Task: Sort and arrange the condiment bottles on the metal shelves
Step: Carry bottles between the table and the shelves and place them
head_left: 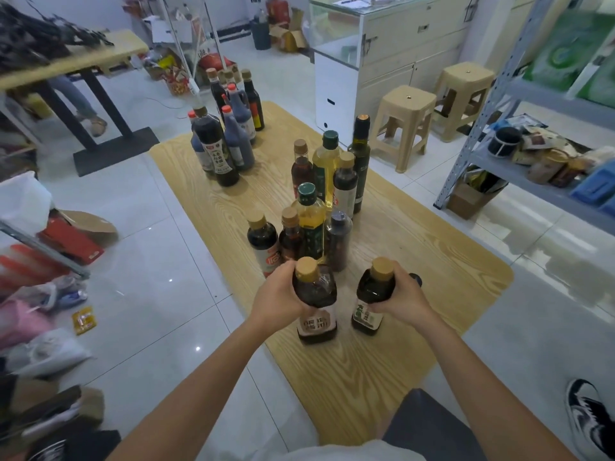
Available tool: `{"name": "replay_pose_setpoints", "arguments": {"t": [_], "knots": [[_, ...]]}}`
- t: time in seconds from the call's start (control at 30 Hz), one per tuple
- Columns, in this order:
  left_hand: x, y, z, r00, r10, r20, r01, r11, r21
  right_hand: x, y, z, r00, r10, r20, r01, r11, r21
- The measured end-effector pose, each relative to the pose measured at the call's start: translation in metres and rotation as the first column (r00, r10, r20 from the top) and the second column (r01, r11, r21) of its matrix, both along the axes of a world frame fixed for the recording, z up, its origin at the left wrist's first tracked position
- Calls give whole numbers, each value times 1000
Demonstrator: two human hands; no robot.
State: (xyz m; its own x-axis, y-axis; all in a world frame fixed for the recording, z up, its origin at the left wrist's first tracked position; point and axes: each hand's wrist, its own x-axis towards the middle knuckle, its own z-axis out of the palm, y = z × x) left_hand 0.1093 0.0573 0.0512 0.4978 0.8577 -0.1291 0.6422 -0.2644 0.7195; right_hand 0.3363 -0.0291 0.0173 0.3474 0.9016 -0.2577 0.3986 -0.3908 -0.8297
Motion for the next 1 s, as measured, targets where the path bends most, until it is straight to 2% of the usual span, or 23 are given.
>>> {"name": "replay_pose_setpoints", "arguments": {"t": [0.17,0.3,0.47,0.7,0.9,1.0], "knots": [[-33,-4,7,958,229,175,-176,946,-274,-19,-7,4,977,-98,-189,101,995,5],[-64,-4,25,919,299,256,-200,915,-350,-46,1,27,956,-61,-287,80,995,55],[-119,5,60,887,331,321,-227,919,-321,-107,29,69,952,45,-303,5,987,161],[-225,24,120,759,464,456,-376,885,-274,-221,81,124,923,289,-253,-214,934,287],[-335,28,158,652,525,547,-503,840,-206,-332,125,157,847,475,-240,-359,842,403],[-385,27,168,572,569,591,-591,785,-184,-384,148,173,786,585,-200,-456,767,451]]}}
